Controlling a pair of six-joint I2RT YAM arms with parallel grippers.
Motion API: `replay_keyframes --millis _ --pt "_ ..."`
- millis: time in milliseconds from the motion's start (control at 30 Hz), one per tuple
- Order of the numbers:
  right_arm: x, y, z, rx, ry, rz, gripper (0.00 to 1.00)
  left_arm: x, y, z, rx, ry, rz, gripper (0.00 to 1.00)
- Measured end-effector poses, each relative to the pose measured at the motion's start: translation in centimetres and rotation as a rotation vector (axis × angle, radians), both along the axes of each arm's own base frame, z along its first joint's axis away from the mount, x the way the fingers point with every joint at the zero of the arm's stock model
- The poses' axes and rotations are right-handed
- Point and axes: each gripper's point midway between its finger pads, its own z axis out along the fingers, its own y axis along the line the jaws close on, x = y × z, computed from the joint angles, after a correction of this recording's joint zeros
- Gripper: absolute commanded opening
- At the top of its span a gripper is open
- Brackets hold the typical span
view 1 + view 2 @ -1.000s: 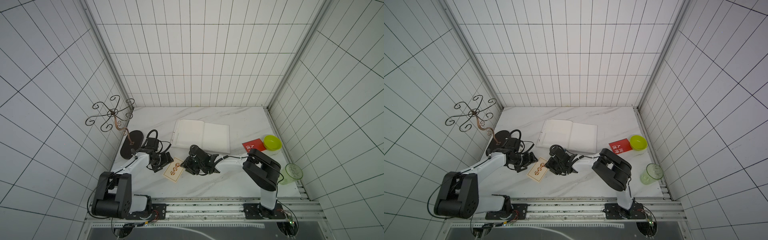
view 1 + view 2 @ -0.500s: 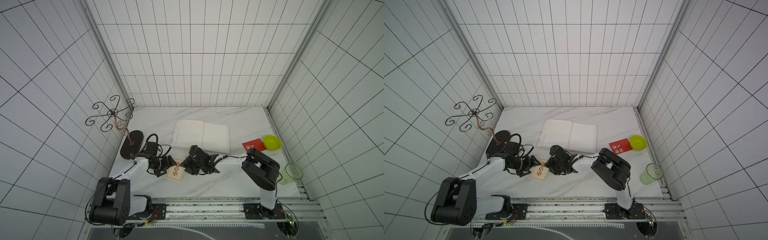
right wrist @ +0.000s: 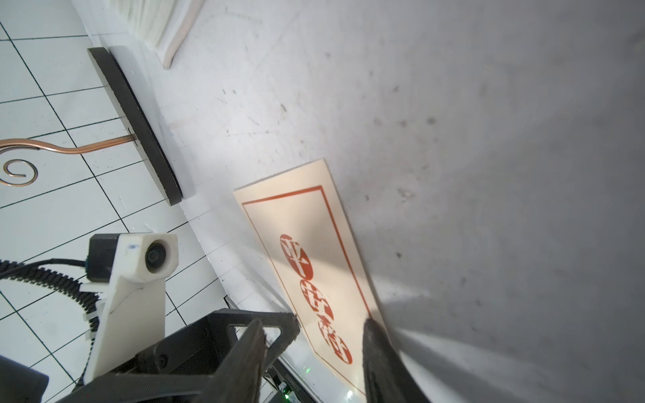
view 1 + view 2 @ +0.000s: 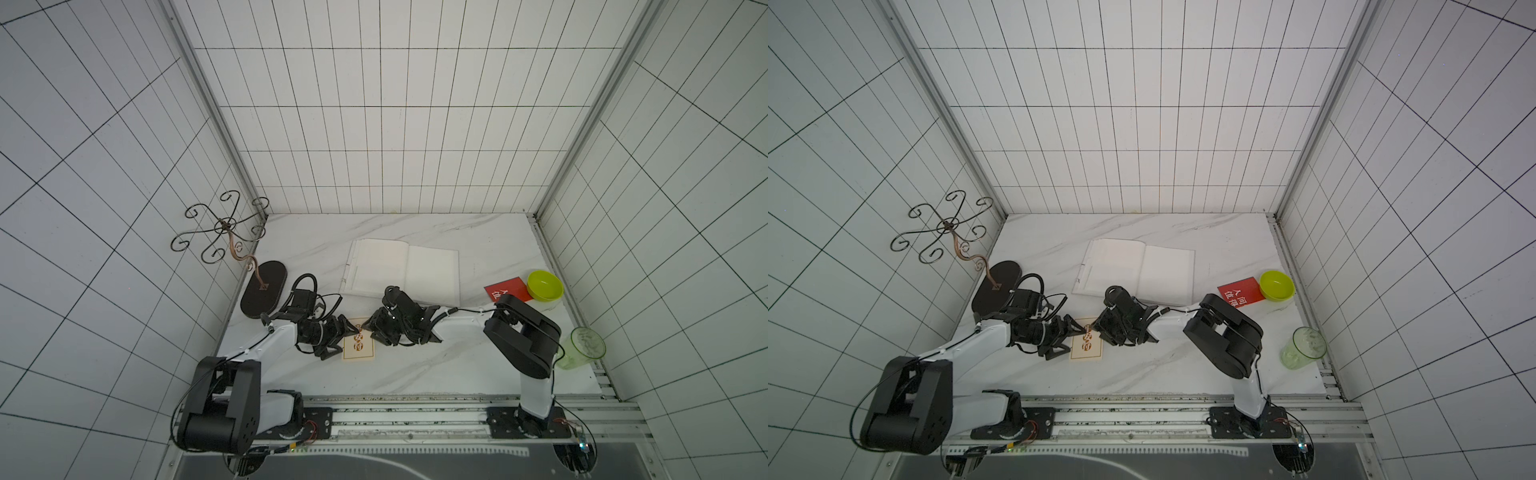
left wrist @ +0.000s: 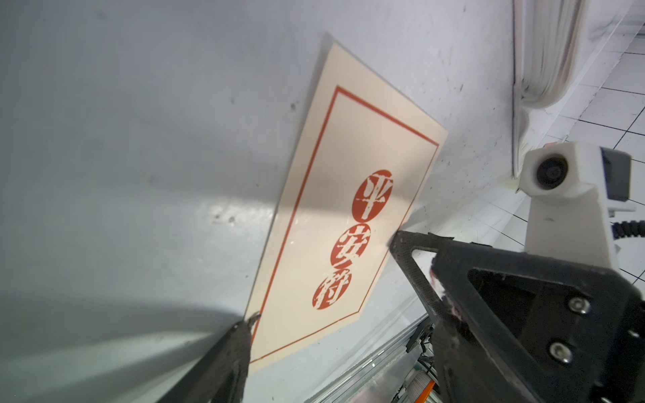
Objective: Place the photos into the photo albums
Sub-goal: Pick up the photo at the center of the board.
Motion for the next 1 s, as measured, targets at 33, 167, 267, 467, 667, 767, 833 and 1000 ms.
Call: replay_keyframes --millis 33,167,267,467,667,767,833,1000 --pt "-0.1 0.0 0.0 0.002 -0.001 0.004 0.46 0.0 0.0 0.0 -0.003 -0.003 0.002 0.80" --pt "-0.3 -0.2 -0.3 0.004 -0.001 0.017 0.45 -0.1 0.1 0.1 0.003 -0.020 0.006 0.80" --pt "-0.2 -0.4 -0.3 -0.001 -0.015 0.029 0.45 0.1 0.6 0.2 0.038 -0.049 0.014 0.80" --pt "-0.6 -1.9 -0.5 -0.086 -0.054 0.064 0.46 0.8 1.4 -0.2 0.098 -0.067 0.027 0.80" --pt "-1.0 -3.6 -0.7 -0.171 -0.071 0.082 0.46 1.7 0.8 -0.2 0.059 -0.082 0.016 0.80" --pt "-1.1 -3.9 -0.8 -0.189 -0.077 0.090 0.46 2.0 0.3 -0.1 0.031 -0.088 0.003 0.80" --pt "-1.2 -3.9 -0.8 -0.188 -0.080 0.097 0.46 2.2 0.0 -0.1 0.012 -0.093 -0.006 0.80" --pt "-1.3 -3.1 -0.9 -0.164 -0.075 0.124 0.46 2.4 -0.6 0.0 -0.029 -0.098 -0.019 0.80"
